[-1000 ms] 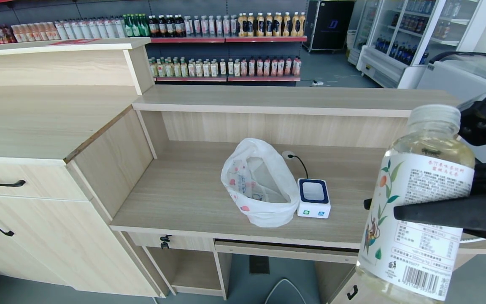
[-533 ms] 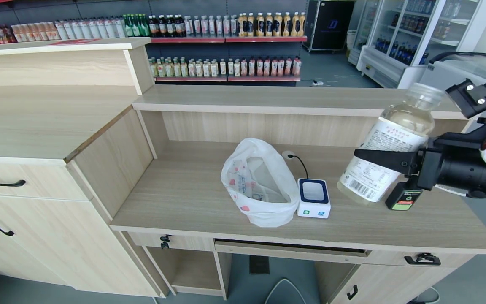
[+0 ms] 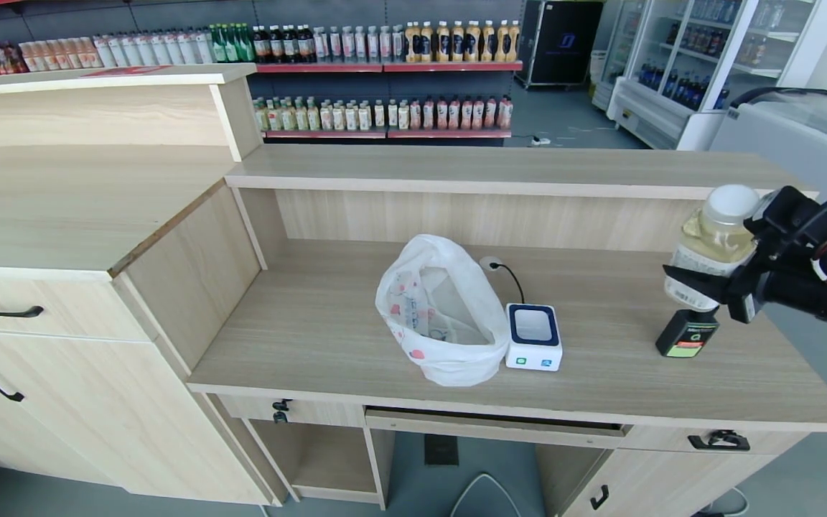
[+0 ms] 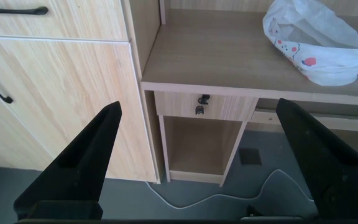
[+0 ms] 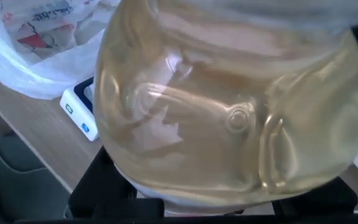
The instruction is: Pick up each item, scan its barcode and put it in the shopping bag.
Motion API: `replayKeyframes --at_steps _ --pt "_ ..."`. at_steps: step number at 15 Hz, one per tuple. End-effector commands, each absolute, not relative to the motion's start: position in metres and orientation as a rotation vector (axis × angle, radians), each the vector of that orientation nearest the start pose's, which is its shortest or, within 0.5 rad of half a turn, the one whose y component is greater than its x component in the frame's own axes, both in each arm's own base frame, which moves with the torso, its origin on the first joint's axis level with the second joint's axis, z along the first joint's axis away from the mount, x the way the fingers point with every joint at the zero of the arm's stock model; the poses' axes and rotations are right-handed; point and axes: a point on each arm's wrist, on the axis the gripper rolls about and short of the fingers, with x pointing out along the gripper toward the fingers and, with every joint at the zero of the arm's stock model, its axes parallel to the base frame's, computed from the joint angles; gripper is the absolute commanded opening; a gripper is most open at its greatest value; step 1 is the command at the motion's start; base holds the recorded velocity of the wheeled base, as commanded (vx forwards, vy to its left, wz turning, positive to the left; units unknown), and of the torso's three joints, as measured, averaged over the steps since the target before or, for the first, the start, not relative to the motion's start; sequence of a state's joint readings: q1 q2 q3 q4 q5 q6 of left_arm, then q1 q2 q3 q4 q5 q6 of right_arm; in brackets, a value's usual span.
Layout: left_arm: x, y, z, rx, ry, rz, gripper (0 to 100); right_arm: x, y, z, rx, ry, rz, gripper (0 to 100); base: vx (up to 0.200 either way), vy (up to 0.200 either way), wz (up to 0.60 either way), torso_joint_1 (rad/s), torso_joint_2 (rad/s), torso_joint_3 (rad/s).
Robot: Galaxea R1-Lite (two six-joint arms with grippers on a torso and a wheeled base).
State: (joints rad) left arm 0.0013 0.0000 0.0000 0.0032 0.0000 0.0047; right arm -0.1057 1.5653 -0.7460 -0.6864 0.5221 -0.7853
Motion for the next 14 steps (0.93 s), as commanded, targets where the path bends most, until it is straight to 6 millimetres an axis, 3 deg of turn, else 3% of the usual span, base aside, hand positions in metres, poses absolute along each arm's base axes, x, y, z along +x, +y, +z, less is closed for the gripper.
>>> replayKeyframes --at_steps 1,7,11,14 --pt "-0.023 0.0 0.075 0.005 0.005 0.002 100 0.274 -0.026 0.209 -0.747 -0.036 0.418 0 0.0 0.0 0.0 0.0 0.0 0.0" --pt "-0.023 0.0 0.075 0.005 0.005 0.002 100 0.299 -0.036 0.19 -0.96 -0.117 0.389 0 0.0 0.0 0.6 0.002 0.0 0.002" --pt "-0.023 0.0 0.075 0.005 0.005 0.002 100 0.321 -0.047 0.149 -1.048 -0.13 0.527 0 0.0 0.0 0.0 0.0 0.0 0.0" --pt "-0.023 0.0 0.075 0.005 0.005 0.002 100 0.332 -0.052 0.132 -1.108 -0.193 0.578 0 0.0 0.0 0.0 0.0 0.0 0.0"
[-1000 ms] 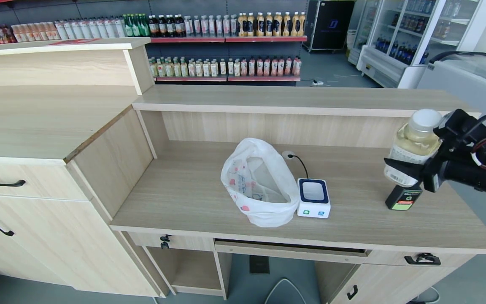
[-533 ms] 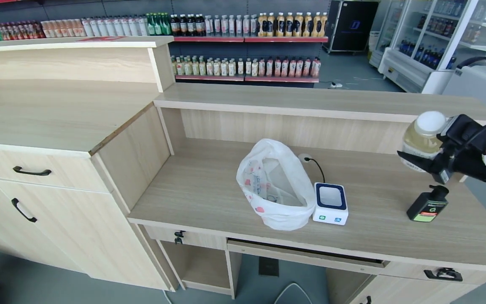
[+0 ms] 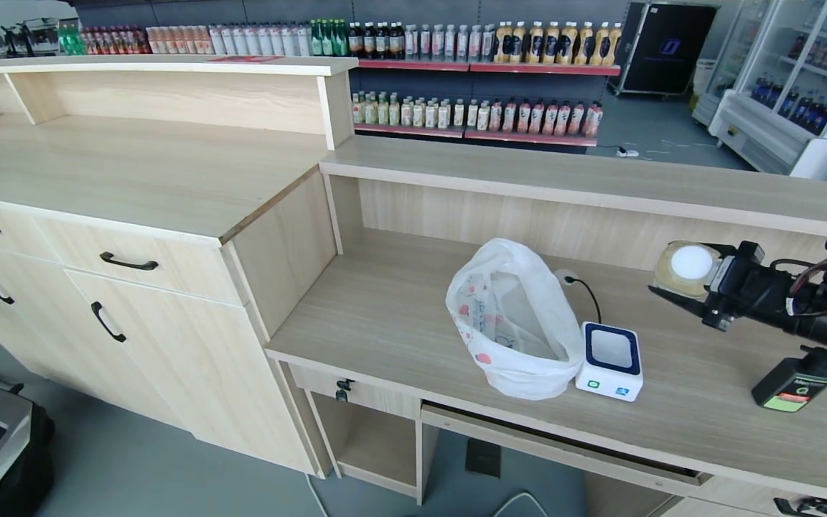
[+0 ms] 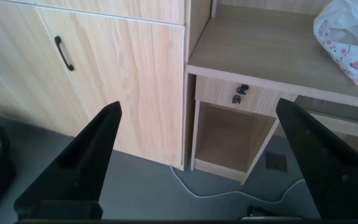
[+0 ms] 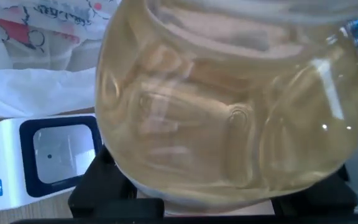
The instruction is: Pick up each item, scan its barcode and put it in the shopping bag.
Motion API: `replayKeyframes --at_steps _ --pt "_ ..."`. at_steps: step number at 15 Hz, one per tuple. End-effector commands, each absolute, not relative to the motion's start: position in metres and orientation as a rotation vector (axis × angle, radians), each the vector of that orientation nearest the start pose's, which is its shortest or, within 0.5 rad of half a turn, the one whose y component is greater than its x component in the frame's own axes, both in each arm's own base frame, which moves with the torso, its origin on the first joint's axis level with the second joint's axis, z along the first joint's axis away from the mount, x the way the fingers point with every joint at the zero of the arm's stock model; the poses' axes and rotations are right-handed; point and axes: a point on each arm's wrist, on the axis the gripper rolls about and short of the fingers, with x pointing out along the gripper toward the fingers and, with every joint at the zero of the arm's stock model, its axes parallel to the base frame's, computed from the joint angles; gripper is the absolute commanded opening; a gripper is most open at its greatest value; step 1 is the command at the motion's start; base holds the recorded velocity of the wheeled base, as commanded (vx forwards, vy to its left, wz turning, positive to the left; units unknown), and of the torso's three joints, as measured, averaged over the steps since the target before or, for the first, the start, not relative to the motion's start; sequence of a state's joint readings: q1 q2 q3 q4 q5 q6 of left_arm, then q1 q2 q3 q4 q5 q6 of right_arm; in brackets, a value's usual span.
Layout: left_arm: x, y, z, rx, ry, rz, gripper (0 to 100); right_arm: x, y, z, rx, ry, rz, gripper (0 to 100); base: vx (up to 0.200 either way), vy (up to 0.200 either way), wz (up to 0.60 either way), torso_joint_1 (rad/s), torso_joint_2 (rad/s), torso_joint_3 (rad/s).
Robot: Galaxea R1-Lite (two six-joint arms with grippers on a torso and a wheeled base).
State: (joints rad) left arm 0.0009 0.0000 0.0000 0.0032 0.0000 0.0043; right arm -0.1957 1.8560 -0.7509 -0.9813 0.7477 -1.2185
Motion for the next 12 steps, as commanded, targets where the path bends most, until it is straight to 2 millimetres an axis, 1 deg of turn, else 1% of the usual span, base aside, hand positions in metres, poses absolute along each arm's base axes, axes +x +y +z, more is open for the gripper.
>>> replayKeyframes --at_steps 1,5,7,12 --pt "-0.023 0.0 0.075 0.005 0.005 0.002 100 0.334 -0.052 0.128 -1.105 -0.206 0.6 0 0.0 0.0 0.0 0.0 0.0 0.0" --pt "-0.023 0.0 0.075 0.005 0.005 0.002 100 0.342 -0.053 0.113 -1.096 -0.227 0.642 0 0.0 0.0 0.0 0.0 0.0 0.0" --pt "-0.023 0.0 0.075 0.005 0.005 0.002 100 0.346 -0.053 0.102 -1.082 -0.226 0.675 0 0.0 0.0 0.0 0.0 0.0 0.0" --pt "-0.023 0.0 0.075 0.005 0.005 0.002 100 0.352 -0.057 0.087 -1.116 -0.226 0.688 0 0.0 0.0 0.0 0.0 0.0 0.0"
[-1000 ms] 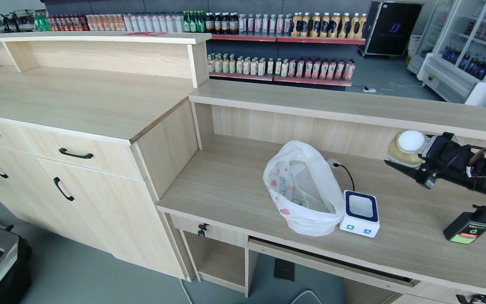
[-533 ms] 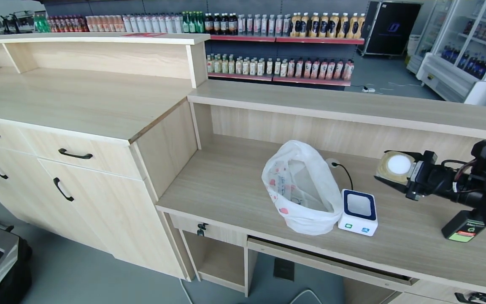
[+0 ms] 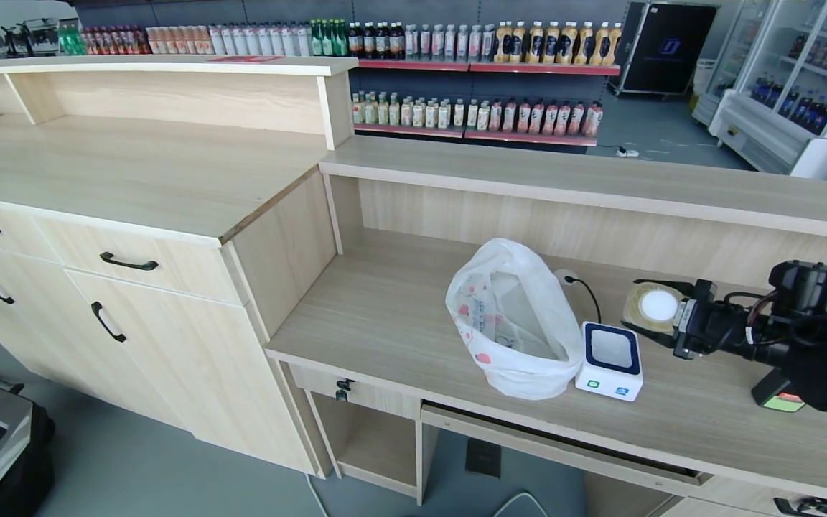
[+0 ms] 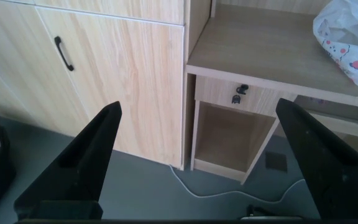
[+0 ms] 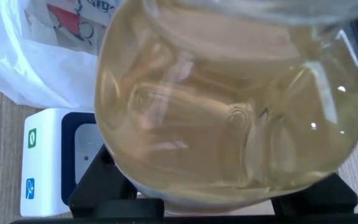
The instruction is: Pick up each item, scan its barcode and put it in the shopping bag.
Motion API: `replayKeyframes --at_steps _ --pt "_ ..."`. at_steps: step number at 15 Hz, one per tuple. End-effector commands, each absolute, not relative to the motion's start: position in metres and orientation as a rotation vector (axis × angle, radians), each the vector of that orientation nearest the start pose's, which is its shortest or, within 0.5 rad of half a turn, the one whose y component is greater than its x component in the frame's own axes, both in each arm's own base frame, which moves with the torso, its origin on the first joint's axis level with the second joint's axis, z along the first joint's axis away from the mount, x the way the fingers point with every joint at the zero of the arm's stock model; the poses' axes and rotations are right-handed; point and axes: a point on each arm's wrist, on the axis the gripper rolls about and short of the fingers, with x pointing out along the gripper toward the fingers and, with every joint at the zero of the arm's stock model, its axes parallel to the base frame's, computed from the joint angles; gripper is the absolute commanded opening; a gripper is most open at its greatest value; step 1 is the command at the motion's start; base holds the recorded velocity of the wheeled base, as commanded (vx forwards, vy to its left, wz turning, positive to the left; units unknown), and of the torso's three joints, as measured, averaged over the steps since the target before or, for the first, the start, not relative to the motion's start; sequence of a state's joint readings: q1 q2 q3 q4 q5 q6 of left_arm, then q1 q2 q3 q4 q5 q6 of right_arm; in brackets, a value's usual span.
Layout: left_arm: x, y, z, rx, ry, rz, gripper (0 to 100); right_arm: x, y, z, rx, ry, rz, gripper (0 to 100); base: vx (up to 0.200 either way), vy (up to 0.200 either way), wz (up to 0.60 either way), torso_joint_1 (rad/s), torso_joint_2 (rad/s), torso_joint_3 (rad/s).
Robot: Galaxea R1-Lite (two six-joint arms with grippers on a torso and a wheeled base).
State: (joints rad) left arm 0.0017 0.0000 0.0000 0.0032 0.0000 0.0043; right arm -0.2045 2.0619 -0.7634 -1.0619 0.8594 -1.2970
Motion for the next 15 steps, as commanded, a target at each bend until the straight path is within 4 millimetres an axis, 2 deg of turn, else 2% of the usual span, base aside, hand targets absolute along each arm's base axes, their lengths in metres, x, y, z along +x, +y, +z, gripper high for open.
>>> replayKeyframes --at_steps 1,9,15 --pt "-0.023 0.0 0.075 0.005 0.005 0.002 100 0.354 -0.057 0.085 -1.12 -0.232 0.691 0 0.0 0.0 0.0 0.0 0.0 0.0" --pt "-0.023 0.0 0.075 0.005 0.005 0.002 100 0.369 -0.058 0.073 -1.139 -0.259 0.688 0 0.0 0.0 0.0 0.0 0.0 0.0" --pt "-0.023 0.0 0.075 0.005 0.005 0.002 100 0.382 -0.042 0.066 -1.145 -0.299 0.719 0 0.0 0.0 0.0 0.0 0.0 0.0"
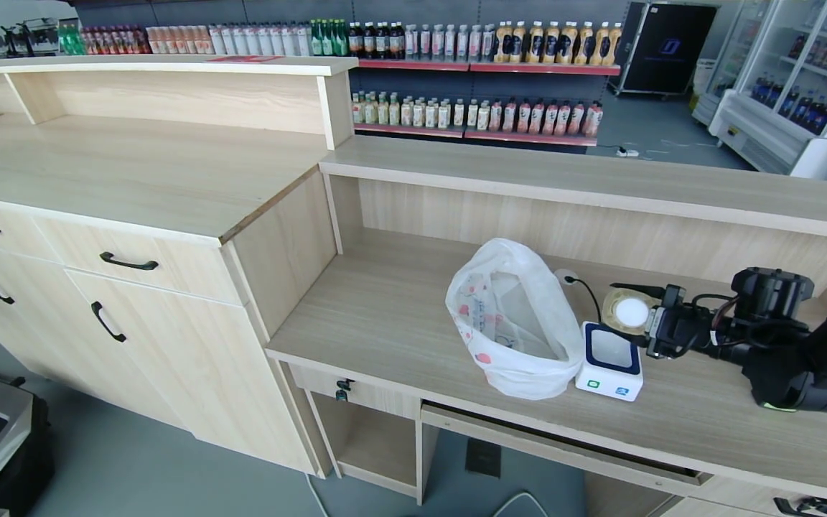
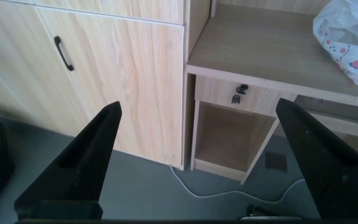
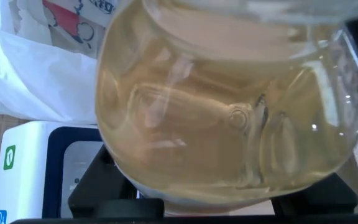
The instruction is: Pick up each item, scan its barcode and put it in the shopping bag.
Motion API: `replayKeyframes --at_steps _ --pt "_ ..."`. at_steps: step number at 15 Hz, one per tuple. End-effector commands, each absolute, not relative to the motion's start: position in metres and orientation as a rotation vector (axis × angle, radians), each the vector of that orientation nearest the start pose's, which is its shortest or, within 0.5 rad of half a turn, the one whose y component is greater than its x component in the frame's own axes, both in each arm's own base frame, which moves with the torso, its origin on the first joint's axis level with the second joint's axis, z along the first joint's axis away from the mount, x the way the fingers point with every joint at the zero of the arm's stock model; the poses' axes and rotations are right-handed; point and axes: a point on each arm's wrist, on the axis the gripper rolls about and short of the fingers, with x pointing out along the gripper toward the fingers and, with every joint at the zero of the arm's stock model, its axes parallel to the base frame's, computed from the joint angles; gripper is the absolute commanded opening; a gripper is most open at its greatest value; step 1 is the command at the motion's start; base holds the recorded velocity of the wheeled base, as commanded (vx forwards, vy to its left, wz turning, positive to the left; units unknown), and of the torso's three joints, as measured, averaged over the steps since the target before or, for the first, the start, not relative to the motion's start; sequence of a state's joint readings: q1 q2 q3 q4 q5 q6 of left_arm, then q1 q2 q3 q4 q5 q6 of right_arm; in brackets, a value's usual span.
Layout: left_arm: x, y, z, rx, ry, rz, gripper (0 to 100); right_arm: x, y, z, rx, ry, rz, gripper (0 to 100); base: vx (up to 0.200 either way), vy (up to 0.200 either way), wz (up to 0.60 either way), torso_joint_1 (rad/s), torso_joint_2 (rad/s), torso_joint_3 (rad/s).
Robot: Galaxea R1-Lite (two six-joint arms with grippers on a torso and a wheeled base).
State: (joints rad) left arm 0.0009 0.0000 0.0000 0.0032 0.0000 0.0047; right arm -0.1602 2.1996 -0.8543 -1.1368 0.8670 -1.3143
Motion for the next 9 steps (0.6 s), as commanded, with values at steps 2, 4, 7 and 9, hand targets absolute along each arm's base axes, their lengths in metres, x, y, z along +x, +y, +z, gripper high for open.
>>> replayKeyframes --at_steps 2,4,7,9 --pt "-0.0227 0.0 0.0752 0.005 0.005 0.002 100 0.3833 -0.0413 0.0639 -1.143 -0.299 0.724 0 0.0 0.0 0.0 0.0 0.0 0.0" --pt "-0.0227 0.0 0.0752 0.005 0.005 0.002 100 0.3866 -0.0412 0.0635 -1.146 -0.305 0.722 0 0.0 0.0 0.0 0.0 0.0 0.0" --pt "-0.0227 0.0 0.0752 0.005 0.005 0.002 100 0.3899 -0.0417 0.0603 -1.145 -0.304 0.723 0 0.0 0.0 0.0 0.0 0.0 0.0" --pt "-0.0227 0.0 0.0752 0.005 0.005 0.002 100 0.3898 -0.0417 0.0594 -1.144 -0.301 0.725 0 0.0 0.0 0.0 0.0 0.0 0.0"
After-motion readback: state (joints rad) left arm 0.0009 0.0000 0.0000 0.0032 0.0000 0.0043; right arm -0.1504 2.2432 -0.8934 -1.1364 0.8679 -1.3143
